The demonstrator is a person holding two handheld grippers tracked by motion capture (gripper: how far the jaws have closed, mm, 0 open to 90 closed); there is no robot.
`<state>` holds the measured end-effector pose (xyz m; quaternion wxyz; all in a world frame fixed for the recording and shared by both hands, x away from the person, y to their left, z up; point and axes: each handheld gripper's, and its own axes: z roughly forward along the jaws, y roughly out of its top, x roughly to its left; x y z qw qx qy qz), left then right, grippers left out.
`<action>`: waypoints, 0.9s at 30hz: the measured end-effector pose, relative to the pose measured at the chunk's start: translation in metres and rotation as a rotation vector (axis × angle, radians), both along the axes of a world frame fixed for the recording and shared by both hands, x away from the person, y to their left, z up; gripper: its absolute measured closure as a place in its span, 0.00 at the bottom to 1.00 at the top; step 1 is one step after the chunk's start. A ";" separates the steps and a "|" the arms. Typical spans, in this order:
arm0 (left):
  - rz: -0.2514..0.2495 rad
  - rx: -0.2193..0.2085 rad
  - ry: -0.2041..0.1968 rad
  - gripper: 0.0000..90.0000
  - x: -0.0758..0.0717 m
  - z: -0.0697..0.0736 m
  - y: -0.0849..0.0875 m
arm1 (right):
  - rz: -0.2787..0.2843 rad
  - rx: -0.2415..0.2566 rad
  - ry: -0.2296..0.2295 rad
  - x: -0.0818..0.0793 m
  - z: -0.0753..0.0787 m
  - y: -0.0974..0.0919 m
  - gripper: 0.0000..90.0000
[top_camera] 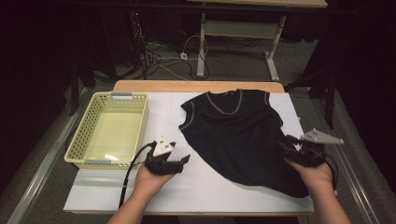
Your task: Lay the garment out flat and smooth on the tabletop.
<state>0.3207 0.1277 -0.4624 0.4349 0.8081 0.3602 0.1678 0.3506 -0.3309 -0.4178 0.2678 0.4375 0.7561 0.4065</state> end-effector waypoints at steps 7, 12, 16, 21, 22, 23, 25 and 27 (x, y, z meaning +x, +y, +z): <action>-0.012 -0.041 -0.030 0.11 -0.046 -0.011 0.018 | 0.042 0.046 -0.025 -0.075 -0.023 0.004 0.63; -0.043 -0.093 -0.011 0.00 -0.044 -0.014 0.018 | 0.102 0.018 0.001 -0.097 -0.042 0.022 0.69; -0.003 -0.112 -0.013 0.00 -0.036 -0.021 0.027 | 0.175 0.002 0.024 -0.100 -0.048 0.036 0.76; 0.007 -0.132 -0.004 0.00 -0.033 -0.027 0.030 | 0.181 -0.040 0.059 -0.094 -0.058 0.045 0.76; 0.002 -0.125 -0.015 0.00 -0.034 -0.027 0.029 | 0.172 -0.043 0.066 -0.093 -0.060 0.045 0.77; -0.006 -0.118 -0.027 0.00 -0.035 -0.027 0.029 | 0.167 -0.040 0.074 -0.091 -0.062 0.045 0.77; -0.002 -0.112 -0.041 0.00 -0.037 -0.028 0.028 | 0.153 -0.044 0.059 -0.092 -0.064 0.043 0.77; -0.004 -0.110 -0.051 0.00 -0.038 -0.028 0.028 | 0.139 -0.068 0.045 -0.093 -0.063 0.043 0.73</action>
